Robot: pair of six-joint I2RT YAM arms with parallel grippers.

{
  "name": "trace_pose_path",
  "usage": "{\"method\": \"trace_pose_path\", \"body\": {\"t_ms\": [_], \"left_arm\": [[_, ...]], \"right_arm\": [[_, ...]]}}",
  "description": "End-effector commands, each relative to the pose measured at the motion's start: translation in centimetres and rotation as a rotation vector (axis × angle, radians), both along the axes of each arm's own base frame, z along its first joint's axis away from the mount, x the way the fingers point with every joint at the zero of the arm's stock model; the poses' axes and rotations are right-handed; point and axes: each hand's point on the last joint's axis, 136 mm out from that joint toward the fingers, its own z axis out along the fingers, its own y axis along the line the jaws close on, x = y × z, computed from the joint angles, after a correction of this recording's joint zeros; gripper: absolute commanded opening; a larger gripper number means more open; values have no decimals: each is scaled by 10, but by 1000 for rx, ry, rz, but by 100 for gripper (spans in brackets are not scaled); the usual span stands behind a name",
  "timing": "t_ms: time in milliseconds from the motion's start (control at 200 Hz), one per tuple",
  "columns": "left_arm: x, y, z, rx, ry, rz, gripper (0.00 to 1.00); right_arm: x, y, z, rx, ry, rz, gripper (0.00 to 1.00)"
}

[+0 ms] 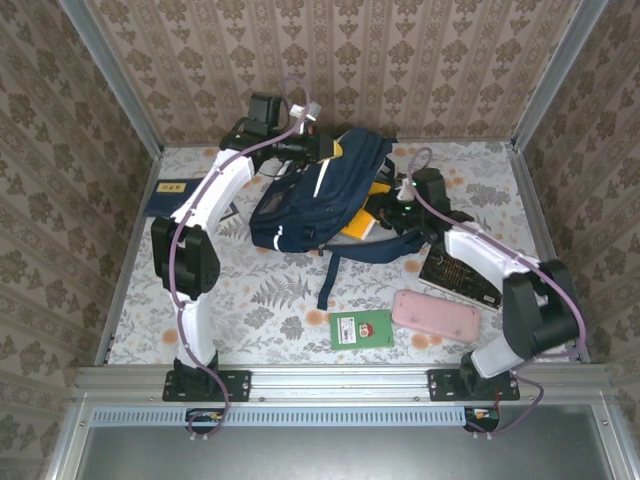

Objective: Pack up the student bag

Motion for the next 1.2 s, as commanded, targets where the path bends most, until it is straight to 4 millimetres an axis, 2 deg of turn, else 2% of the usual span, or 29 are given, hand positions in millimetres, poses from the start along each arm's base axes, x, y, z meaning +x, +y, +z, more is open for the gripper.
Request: {"method": "trace_pose_path", "body": {"t_ms": [0, 60, 105, 170, 205, 290, 385, 605, 645, 740, 795, 840, 1025, 1070, 1085, 1195], "left_arm": [[-30, 7, 99, -172, -230, -85, 0], [-29, 8, 101, -179, -231, -81, 0], [-28, 9, 104, -187, -234, -79, 0], [-26, 10, 104, -193, -228, -76, 0], [-24, 12, 103, -195, -228, -74, 0], [-13, 17, 95, -201, -200, -52, 0], [-1, 23, 89, -222, -174, -26, 0], [16, 27, 73, -180, -159, 19, 0], [18, 27, 69, -165, -157, 26, 0], [25, 31, 54, -130, -142, 50, 0], [31, 34, 44, -113, -128, 69, 0], [34, 37, 37, -98, -118, 87, 0], [40, 39, 5, 73, -146, 138, 0], [37, 35, -5, 135, -162, 134, 0], [37, 34, -10, 155, -166, 136, 0], [33, 17, -37, 238, -164, 117, 0]], "right_arm": [[34, 17, 5, -82, -37, -80, 6], [43, 31, -10, -92, 4, -71, 11], [51, 46, -22, -85, 37, -59, 20], [59, 67, -31, -60, 44, -22, 47], [62, 78, -35, -57, 50, 0, 58], [63, 85, -36, -79, 42, 16, 70], [61, 76, -30, -140, 14, 4, 81], [40, 58, -11, -214, -43, 36, 87], [35, 54, -6, -224, -59, 39, 88], [19, 46, 6, -246, -99, 60, 97], [8, 40, 7, -265, -100, 75, 99], [-1, 31, 5, -306, -87, 73, 99], [-43, -34, -16, -496, 1, -53, 98], [-53, -45, -21, -546, 10, -55, 97], [-59, -49, -15, -552, -6, -61, 97], [-85, -74, -16, -630, 0, -87, 97]]}}
